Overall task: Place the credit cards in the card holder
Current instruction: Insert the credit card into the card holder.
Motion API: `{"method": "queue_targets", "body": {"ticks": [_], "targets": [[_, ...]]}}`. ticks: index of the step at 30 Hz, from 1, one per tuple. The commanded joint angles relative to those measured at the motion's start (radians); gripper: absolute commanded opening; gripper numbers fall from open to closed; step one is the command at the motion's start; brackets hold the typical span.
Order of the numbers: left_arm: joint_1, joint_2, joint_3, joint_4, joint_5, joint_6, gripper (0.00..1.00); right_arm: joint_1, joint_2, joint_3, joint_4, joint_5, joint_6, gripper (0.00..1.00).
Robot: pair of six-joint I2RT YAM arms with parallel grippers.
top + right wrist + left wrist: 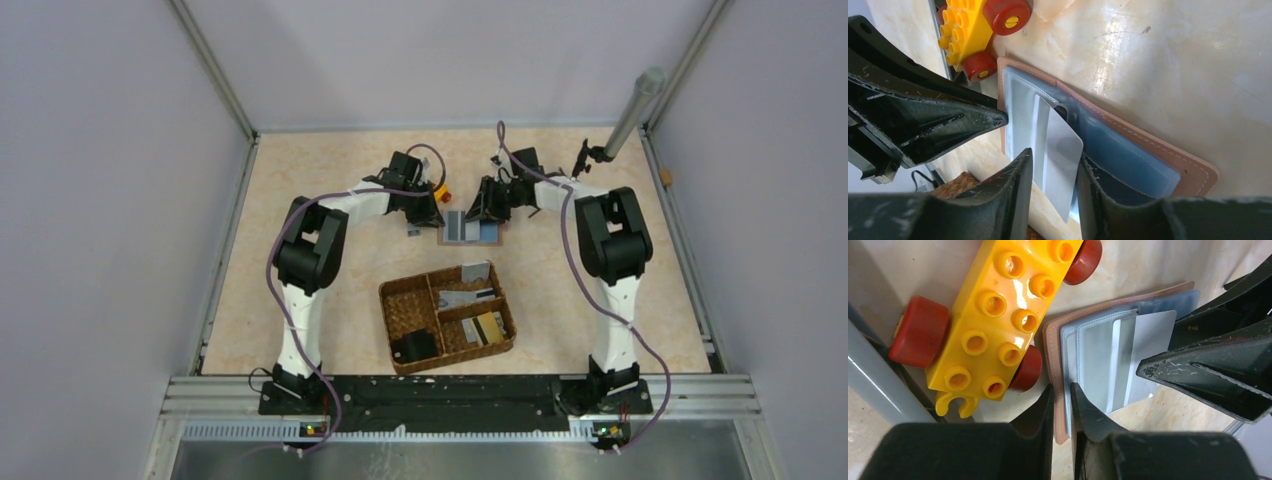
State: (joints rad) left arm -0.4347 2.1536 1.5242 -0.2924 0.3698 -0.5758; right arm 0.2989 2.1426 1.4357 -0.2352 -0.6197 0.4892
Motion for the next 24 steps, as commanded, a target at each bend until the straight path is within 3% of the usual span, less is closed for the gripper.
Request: {"method": "queue_targets", "body": {"ticks": [1, 6, 15, 24], "targets": [[0.003, -0.001, -0.034, -0.001, -0.026, 0.014, 0.15, 0.010, -0.027, 0.044, -0.123, 0.126, -0.091, 0.39], [0.004, -0.002, -0.037, 0.005, -0.022, 0.012, 0.14, 0.012, -0.079, 0.054, -0.153, 0.157, -0.122, 0.46], [0.004, -0.004, -0.040, 0.010, -0.022, 0.007, 0.14, 0.030, -0.117, 0.053, -0.173, 0.218, -0.157, 0.50], [0.004, -0.006, -0.044, 0.018, -0.012, 0.004, 0.14, 0.042, -0.077, 0.037, -0.142, 0.208, -0.117, 0.45]]}}
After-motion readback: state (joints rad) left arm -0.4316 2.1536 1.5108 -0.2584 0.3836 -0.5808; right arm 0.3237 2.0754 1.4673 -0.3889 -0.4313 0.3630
